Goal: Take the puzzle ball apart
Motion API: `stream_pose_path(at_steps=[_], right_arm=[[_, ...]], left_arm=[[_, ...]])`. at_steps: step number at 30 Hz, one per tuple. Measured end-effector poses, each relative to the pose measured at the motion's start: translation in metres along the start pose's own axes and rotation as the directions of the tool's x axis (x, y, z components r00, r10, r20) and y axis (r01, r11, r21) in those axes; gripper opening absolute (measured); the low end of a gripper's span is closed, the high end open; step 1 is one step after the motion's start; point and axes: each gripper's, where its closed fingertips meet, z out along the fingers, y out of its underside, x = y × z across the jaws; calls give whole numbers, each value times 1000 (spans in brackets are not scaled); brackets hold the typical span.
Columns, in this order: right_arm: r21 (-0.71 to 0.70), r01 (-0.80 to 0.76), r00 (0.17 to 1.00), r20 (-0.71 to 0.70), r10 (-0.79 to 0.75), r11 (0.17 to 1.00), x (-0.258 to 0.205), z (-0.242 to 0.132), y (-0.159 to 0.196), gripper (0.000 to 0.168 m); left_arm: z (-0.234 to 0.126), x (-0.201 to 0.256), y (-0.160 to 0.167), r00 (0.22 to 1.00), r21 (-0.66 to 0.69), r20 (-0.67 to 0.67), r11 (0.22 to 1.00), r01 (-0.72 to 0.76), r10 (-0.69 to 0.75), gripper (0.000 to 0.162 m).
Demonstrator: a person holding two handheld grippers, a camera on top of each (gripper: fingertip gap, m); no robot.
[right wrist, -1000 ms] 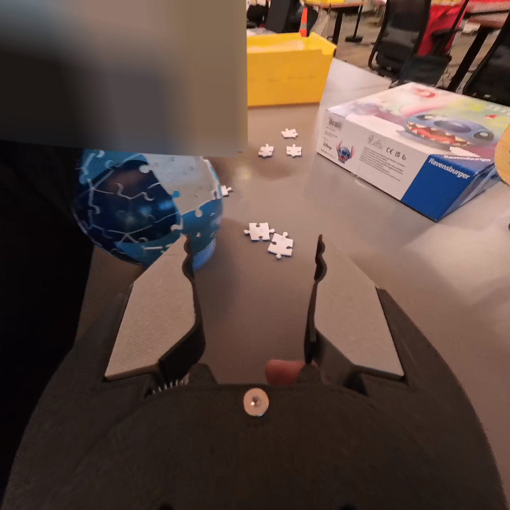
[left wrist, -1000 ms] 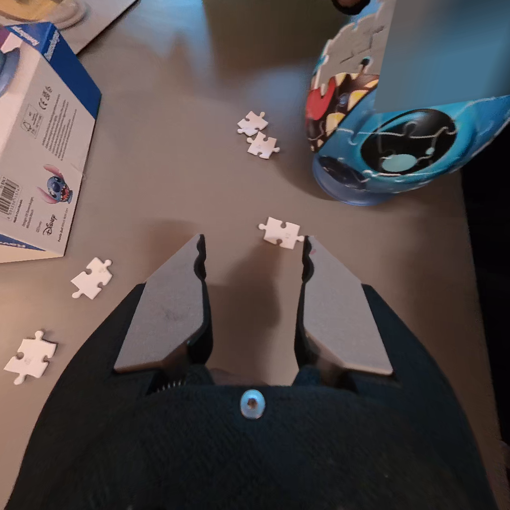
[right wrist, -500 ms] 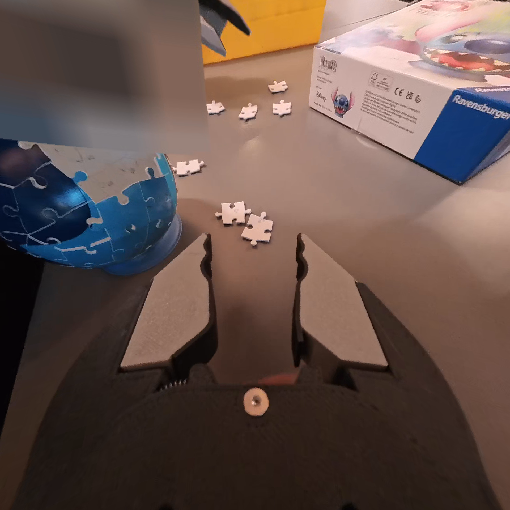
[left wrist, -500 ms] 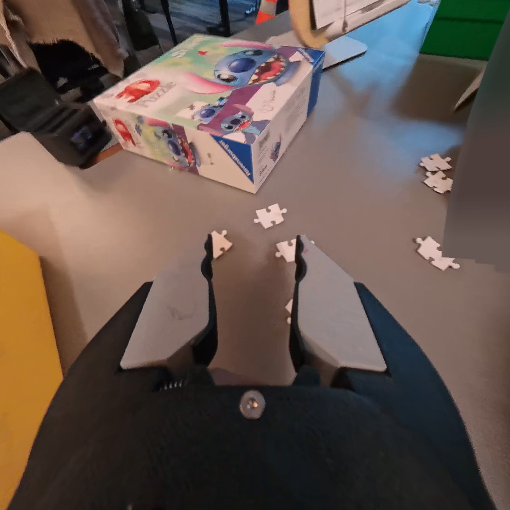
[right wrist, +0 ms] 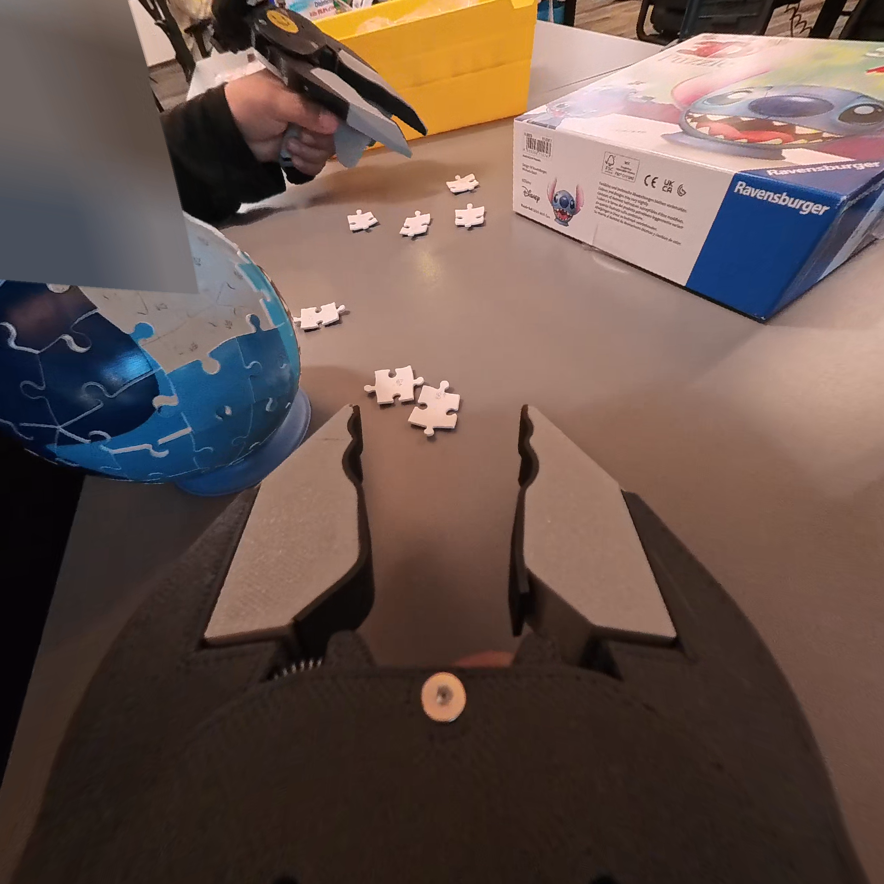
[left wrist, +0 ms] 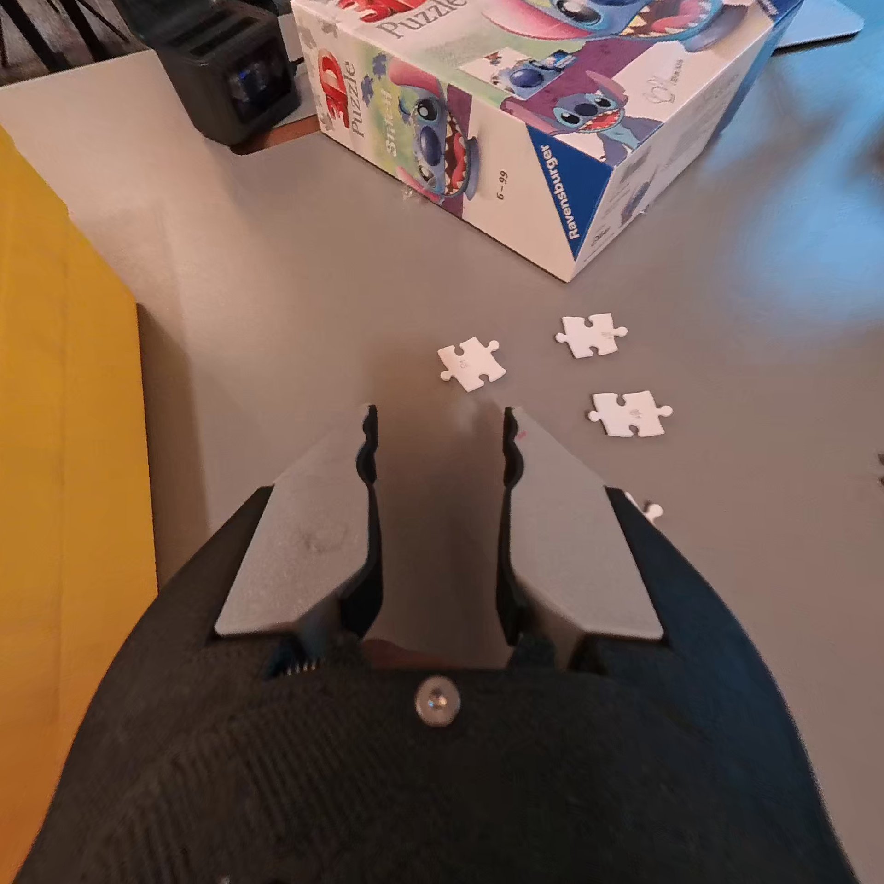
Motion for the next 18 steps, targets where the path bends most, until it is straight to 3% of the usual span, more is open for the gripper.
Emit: stream_pose_path(at_steps=[5, 13, 18], right_arm=[[0, 17, 1000, -4, -17, 1000, -1, -1, 0, 62], [23, 30, 1000, -2, -30, 999, 0, -8, -1, 62], [52, 37, 999, -8, -36, 998, 3, -14, -3, 64]], left_arm=[[1, 6, -4, 1000, 0, -9, 1000, -10, 10, 50], [-16, 35, -1, 985, -5, -149, 996, -92, 91, 48], [-35, 82, -10, 919, 71, -373, 992, -109, 127, 48]])
